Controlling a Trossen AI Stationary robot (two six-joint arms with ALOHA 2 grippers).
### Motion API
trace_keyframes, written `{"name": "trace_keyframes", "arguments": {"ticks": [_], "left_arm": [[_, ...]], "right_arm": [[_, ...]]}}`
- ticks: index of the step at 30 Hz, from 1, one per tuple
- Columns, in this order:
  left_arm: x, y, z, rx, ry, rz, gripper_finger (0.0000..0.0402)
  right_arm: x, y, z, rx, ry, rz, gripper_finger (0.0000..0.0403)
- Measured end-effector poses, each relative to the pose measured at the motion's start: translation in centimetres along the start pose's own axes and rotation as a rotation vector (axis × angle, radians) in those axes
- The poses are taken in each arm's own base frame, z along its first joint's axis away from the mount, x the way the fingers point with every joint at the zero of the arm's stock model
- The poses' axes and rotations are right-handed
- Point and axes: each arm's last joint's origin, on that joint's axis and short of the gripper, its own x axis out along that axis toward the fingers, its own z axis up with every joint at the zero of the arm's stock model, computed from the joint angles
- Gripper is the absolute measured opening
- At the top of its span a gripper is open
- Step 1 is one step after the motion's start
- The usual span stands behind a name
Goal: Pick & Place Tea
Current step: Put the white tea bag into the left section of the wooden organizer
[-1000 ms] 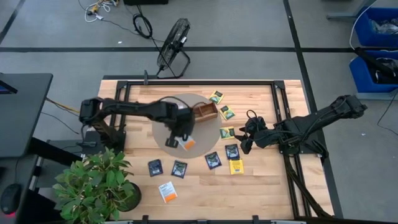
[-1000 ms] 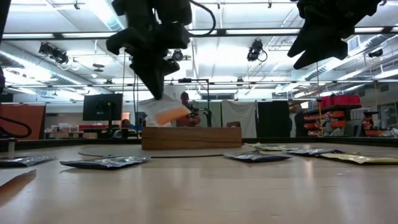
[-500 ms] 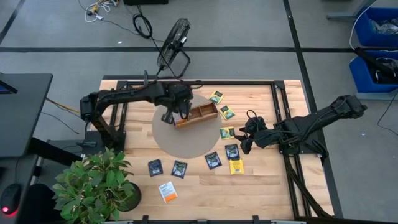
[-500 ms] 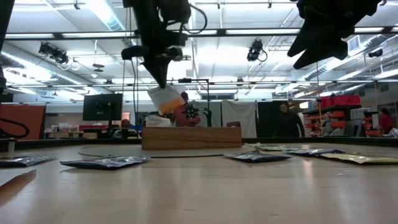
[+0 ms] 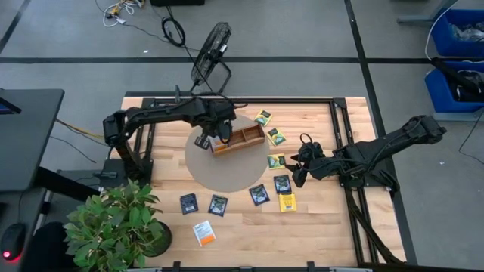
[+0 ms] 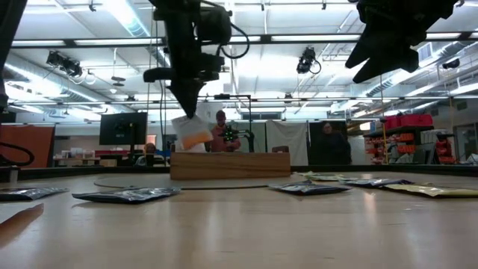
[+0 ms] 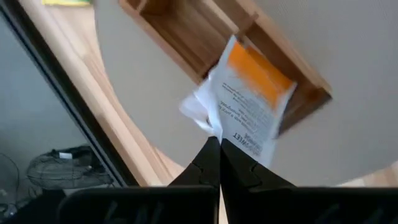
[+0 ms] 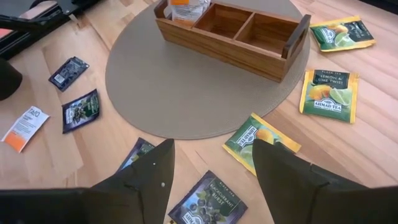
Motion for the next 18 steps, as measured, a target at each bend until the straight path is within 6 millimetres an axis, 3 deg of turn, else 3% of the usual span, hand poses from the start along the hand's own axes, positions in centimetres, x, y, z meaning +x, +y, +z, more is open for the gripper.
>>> {"name": "trace_keyframes", "arguments": {"ticks": [10,18], "left_arm": [[3.1,-1.0,1.6,-0.006,0.086,-0.07,0.0003],[3.4,-1.4,1.7,0.061,0.145,-0.072,0.0003]], "right_arm": [[0.0,0.0,0.0,-0.006,0.002,-0.002,0.0224],[0.0,0.0,0.0,-0.022,0.002,-0.005,0.0224]]}}
